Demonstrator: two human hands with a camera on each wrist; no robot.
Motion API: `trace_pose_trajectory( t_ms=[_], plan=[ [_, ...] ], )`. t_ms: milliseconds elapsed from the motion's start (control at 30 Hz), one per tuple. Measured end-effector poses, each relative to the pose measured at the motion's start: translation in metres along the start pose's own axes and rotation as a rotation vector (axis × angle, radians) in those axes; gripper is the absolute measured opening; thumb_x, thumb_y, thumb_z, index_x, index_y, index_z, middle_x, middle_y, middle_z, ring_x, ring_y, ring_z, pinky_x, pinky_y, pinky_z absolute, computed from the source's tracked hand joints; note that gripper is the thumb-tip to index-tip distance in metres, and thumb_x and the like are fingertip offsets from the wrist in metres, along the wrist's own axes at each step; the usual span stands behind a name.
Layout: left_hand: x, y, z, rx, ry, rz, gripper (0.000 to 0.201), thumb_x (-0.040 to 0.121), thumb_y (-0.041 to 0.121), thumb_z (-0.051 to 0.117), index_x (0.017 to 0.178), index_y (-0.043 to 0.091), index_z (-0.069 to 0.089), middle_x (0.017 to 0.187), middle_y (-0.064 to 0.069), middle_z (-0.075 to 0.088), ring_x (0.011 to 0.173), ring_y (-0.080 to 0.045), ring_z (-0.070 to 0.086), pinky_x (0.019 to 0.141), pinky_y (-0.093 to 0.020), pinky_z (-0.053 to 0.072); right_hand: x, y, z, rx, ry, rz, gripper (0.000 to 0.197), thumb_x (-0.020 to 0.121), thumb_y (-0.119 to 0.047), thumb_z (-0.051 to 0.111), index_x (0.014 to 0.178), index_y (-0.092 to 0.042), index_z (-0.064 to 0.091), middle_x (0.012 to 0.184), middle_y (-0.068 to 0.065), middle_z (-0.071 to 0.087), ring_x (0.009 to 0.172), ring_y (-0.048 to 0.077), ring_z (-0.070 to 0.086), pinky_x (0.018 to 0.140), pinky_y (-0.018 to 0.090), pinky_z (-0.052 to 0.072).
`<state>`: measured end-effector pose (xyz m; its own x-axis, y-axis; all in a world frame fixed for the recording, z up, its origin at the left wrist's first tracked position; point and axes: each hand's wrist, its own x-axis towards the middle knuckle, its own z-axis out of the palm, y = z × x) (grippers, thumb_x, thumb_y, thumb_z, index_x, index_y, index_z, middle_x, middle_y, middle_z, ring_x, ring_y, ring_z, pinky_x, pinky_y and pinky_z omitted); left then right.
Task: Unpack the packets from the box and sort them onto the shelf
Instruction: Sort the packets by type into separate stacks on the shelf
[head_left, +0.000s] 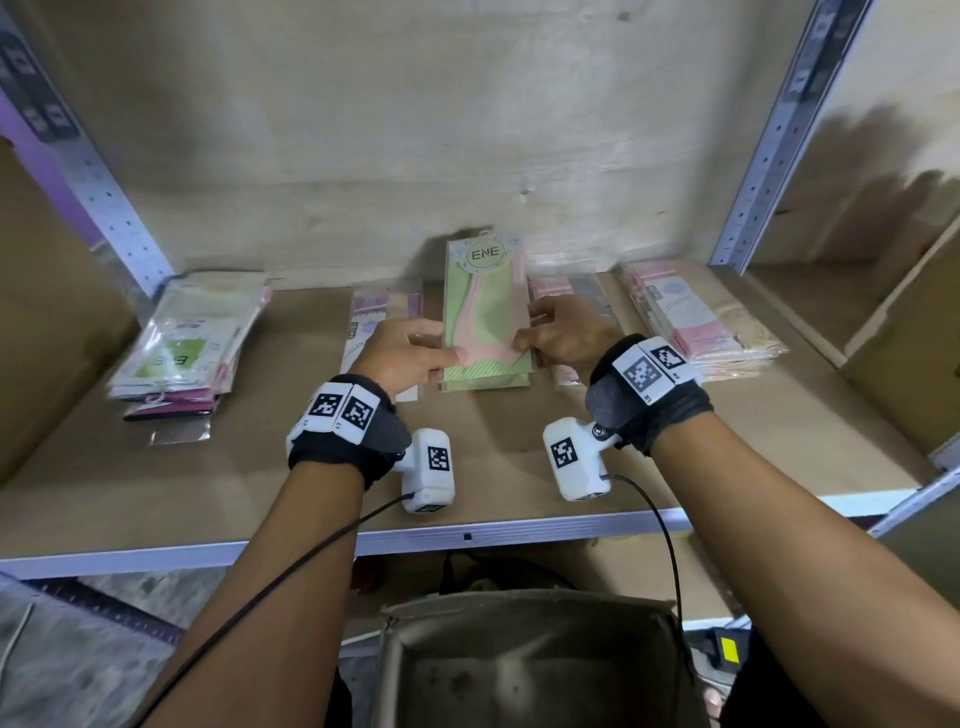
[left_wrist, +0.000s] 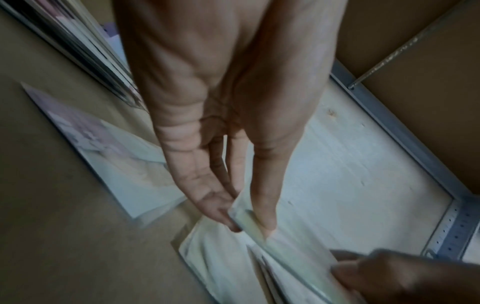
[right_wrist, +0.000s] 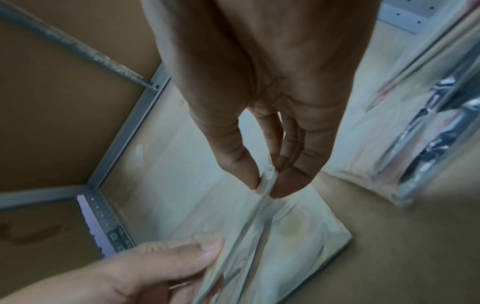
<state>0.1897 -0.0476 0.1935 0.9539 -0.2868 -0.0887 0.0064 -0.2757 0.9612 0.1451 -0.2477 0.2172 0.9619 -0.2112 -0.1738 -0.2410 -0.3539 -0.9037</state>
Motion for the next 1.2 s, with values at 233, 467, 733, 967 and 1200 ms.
trace_pose_trajectory(
  t_ms=[233,467,733,967,1200],
  plan=[
    [0.012,-0.003,0.008,0.174,0.104,-0.065,0.046,0.073,0.014,0.088,0.113,0.002,0.067,0.097,-0.01,0.07,0.075,-0.019,0.07,0.085,-0.039,0.061,0.005,-0.003,0.007,-0.303,0.147,0.002,0.072,0.072,-0.014,0.081,0.137,-0.01,0.049,0.121,0.01,0.063,0.111,0.026,0.062,0.096,0.041,0.053],
    [0.019,0.003,0.01,0.365,0.106,-0.129,0.058,0.069,0.021,0.091,0.119,0.001,0.069,0.117,-0.017,0.07,0.106,-0.032,0.069,0.096,-0.041,0.056,0.004,0.001,0.013,-0.375,0.077,0.061,0.063,0.08,-0.019,0.077,0.135,-0.012,0.049,0.131,0.01,0.055,0.113,0.026,0.059,0.082,0.028,0.048],
    [0.014,0.006,0.009,0.444,0.093,-0.142,0.061,0.069,0.025,0.09,0.12,0.001,0.068,0.117,-0.015,0.071,0.105,-0.032,0.069,0.097,-0.041,0.055,0.001,0.0,0.021,-0.413,0.065,0.05,0.064,0.082,-0.019,0.076,0.139,-0.013,0.049,0.135,0.011,0.054,0.115,0.026,0.06,0.081,0.026,0.047],
    [0.012,0.009,0.013,0.477,0.001,-0.154,0.029,0.076,0.02,0.085,0.092,0.008,0.065,0.111,-0.018,0.072,0.099,-0.03,0.072,0.095,-0.042,0.056,0.0,0.002,0.021,-0.419,0.079,0.024,0.061,0.083,-0.02,0.073,0.139,-0.015,0.048,0.135,0.01,0.053,0.116,0.024,0.055,0.078,0.026,0.042],
    [0.015,0.01,0.013,0.475,-0.036,-0.174,0.038,0.078,0.013,0.083,0.11,-0.004,0.07,0.116,-0.016,0.072,0.106,-0.026,0.07,0.1,-0.04,0.053,0.0,0.004,0.018,-0.423,0.077,0.018,0.06,0.083,-0.02,0.073,0.138,-0.015,0.049,0.136,0.009,0.052,0.117,0.023,0.054,0.077,0.025,0.04]
  ],
)
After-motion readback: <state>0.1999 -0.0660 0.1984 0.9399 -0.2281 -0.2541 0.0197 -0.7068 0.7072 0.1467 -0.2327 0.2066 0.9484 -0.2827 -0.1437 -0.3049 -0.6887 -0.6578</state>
